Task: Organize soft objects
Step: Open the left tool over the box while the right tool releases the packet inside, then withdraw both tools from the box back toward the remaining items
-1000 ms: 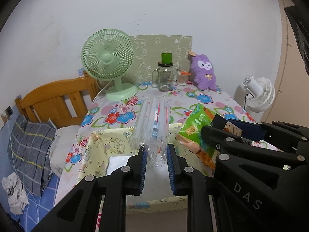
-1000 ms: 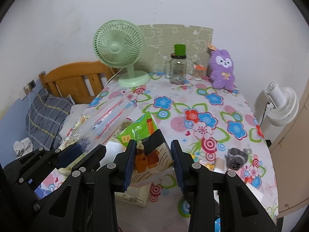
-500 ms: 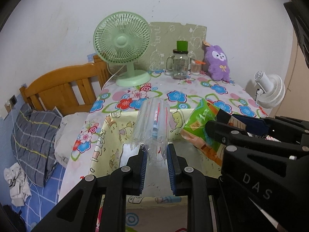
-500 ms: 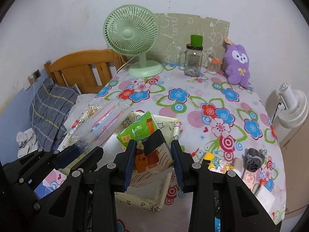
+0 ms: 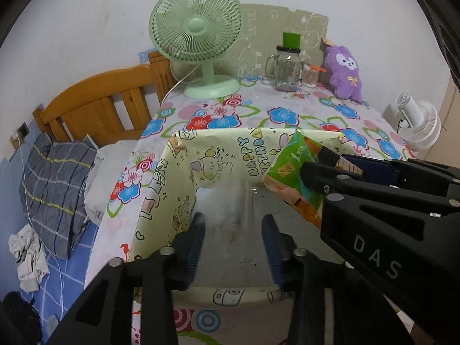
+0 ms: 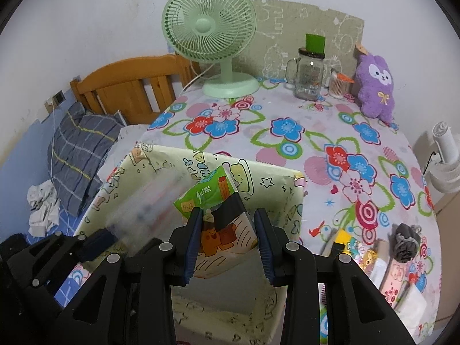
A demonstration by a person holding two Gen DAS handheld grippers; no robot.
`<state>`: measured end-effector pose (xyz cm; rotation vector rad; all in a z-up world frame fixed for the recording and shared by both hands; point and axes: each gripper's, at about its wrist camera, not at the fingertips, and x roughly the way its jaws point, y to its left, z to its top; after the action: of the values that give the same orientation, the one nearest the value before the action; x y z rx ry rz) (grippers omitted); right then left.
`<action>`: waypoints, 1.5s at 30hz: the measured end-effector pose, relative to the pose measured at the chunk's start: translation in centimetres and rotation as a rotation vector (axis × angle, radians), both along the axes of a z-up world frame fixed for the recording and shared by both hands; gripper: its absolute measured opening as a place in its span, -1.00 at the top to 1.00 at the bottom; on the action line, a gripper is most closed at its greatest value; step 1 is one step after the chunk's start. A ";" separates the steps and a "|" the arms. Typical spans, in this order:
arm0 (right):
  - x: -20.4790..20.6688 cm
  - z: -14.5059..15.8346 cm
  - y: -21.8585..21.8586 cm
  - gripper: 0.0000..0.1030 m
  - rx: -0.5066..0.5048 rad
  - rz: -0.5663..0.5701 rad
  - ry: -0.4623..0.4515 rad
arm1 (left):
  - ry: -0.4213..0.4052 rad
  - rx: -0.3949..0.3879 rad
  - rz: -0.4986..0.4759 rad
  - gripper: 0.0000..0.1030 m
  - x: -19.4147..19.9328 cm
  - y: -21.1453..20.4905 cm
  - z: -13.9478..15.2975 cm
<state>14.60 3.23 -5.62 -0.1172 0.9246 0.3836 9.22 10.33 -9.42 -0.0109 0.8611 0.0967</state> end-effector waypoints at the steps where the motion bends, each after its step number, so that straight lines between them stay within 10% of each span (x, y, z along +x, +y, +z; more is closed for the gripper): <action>1: 0.2 -0.2 0.0 0.22 0.001 -0.001 0.007 | 0.014 -0.007 0.007 -0.07 0.3 0.1 -0.2; 7: 1.1 -0.8 0.0 0.10 0.028 0.015 0.039 | 0.032 -0.003 0.011 -0.32 1.0 0.1 -0.5; 13: 1.1 -0.5 0.0 -0.47 0.021 0.035 0.022 | 0.037 -0.007 0.024 -0.55 1.5 -0.2 -0.2; 45: -4.0 5.4 -8.1 -0.61 0.014 -0.085 -0.151 | -0.122 0.024 -0.074 -0.86 -1.5 -7.8 5.4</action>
<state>10.56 -4.91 -0.26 -0.0921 0.7751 0.2981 7.74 2.50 -3.99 0.0373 0.7373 0.0362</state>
